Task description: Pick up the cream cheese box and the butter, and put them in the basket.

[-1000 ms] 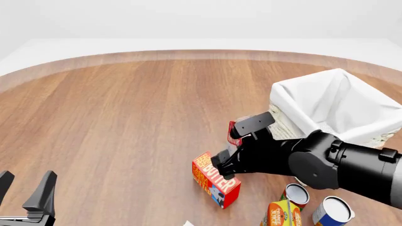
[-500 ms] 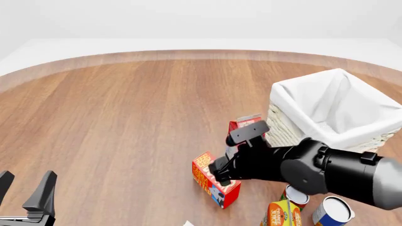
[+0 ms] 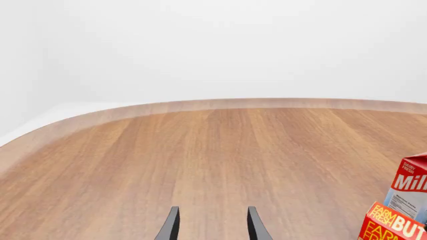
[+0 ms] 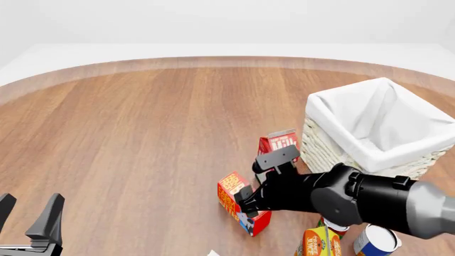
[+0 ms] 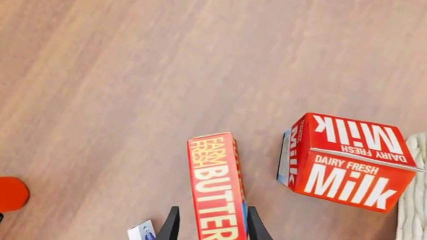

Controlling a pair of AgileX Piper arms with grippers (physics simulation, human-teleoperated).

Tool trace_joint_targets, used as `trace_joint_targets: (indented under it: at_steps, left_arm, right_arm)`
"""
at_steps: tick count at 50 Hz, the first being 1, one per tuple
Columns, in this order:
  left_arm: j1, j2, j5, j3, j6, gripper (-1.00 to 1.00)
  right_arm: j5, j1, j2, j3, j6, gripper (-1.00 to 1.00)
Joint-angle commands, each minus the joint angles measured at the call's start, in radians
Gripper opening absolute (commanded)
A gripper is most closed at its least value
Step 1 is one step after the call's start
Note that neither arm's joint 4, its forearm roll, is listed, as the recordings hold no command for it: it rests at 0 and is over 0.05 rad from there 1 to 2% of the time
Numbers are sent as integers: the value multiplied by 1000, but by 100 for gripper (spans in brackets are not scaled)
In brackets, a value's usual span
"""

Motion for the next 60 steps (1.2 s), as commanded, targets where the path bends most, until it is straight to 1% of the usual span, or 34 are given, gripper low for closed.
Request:
trace_joint_targets:
  at_steps: [1,15,32,38,41,47,55,58,60]
  left_arm:
    - [0,0,0,0,0,100]
    - [0,0,0,0,0,100]
    - [0,0,0,0,0,100]
    - [0,0,0,0,0,100]
    - [0,0,0,0,0,100]
    - [0,0,0,0,0,100]
    - [0,0,0,0,0,100]
    - [0,0,0,0,0,100]
    - [0,0,0,0,0,100]
  right_arm:
    - [-15,4,18,7,7,100]
    - [-23,-12,20,13,2,100]
    - [-48,-5,53,17,10,100]
    - [-57,-5,59,22,16,100]
    - [-72,4,61,34,34,100]
    - [-69,-1,66,28,27,100]
    - [-82,5,75,36,36,100]
    - [-99,22,77,48,54,100]
    - [-103,15,82,48,51,100]
